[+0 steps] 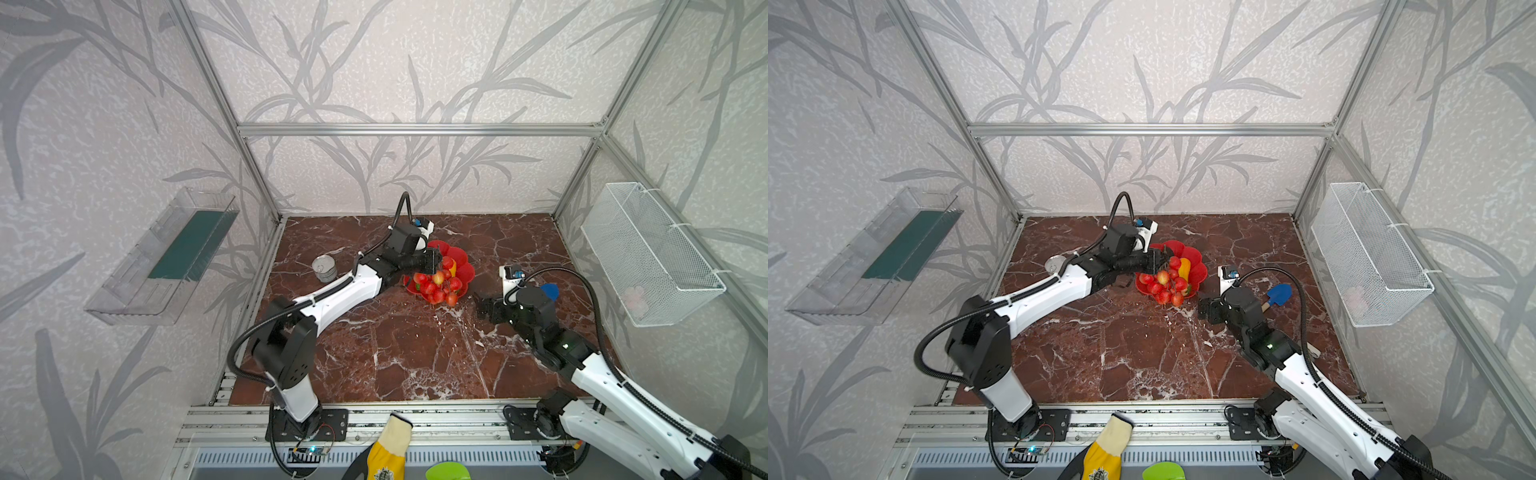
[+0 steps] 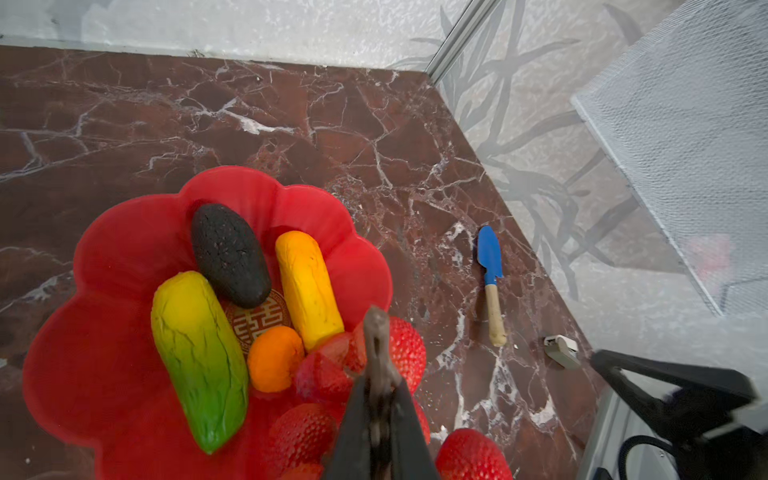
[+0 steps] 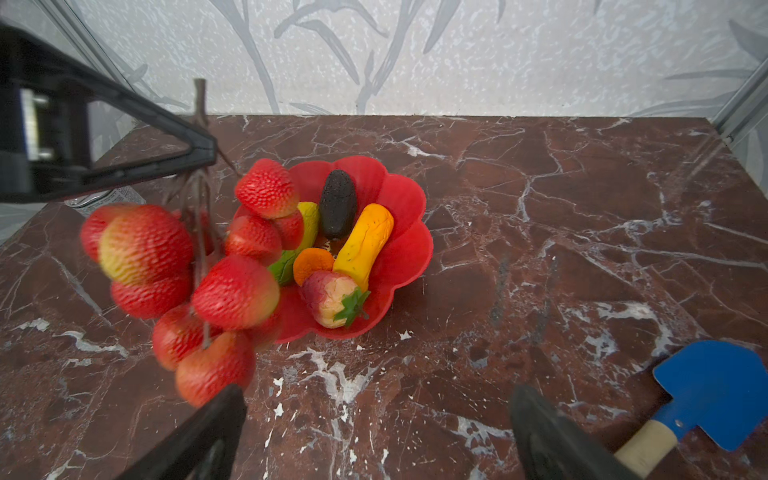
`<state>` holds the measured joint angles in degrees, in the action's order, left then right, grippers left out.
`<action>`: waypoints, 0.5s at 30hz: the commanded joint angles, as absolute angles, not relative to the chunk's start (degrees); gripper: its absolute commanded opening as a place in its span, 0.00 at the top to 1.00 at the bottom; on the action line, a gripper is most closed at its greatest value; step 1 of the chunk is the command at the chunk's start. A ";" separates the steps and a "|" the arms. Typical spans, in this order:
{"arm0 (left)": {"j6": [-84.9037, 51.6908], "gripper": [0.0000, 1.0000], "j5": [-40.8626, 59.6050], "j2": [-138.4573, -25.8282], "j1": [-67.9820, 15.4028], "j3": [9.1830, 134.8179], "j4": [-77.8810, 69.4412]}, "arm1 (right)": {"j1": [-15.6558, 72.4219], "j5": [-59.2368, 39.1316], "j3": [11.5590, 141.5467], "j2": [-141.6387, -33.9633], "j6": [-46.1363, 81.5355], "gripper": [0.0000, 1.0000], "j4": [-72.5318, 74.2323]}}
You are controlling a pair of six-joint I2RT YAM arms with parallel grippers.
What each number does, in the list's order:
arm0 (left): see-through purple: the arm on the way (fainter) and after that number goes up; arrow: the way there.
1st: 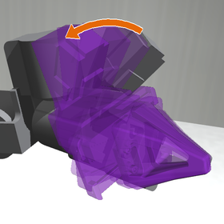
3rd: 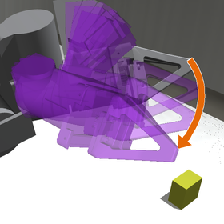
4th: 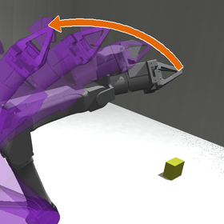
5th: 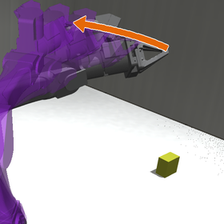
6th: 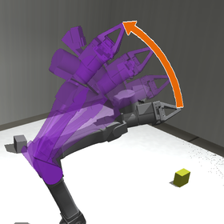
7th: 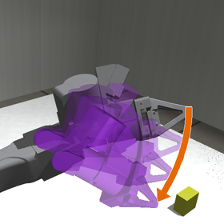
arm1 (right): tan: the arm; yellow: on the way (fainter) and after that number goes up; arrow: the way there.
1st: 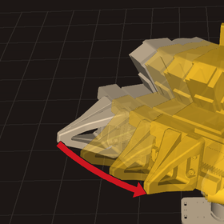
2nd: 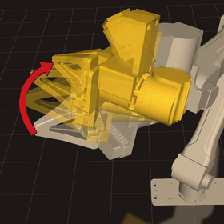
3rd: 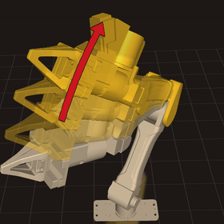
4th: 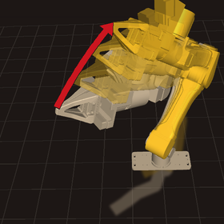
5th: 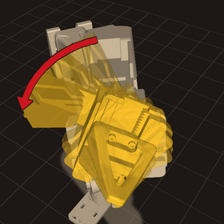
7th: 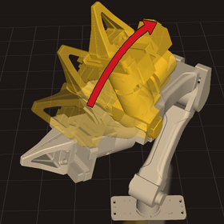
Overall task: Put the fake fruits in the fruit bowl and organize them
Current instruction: 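Lower the strawberry bunch into the bowl and open the left gripper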
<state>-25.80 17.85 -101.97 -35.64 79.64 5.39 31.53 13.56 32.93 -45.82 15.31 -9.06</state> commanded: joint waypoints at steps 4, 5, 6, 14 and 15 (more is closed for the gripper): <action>-22.36 1.00 18.81 -112.37 -32.87 88.02 9.33 | 30.78 15.64 32.42 -43.00 14.10 0.01 -12.43; -22.16 1.00 18.15 -113.26 -32.74 88.67 9.45 | 30.76 15.60 32.43 -42.90 14.03 0.01 -12.56; -21.85 1.00 17.32 -113.96 -32.67 89.26 9.40 | 30.59 15.61 32.43 -42.92 13.91 0.01 -12.60; -19.39 0.21 13.59 -113.93 -32.02 92.81 10.73 | 29.80 15.12 32.56 -44.89 13.40 0.01 -11.26; -18.85 0.01 12.71 -112.88 -32.02 92.61 10.48 | 29.70 15.11 32.67 -45.29 13.34 0.01 -11.04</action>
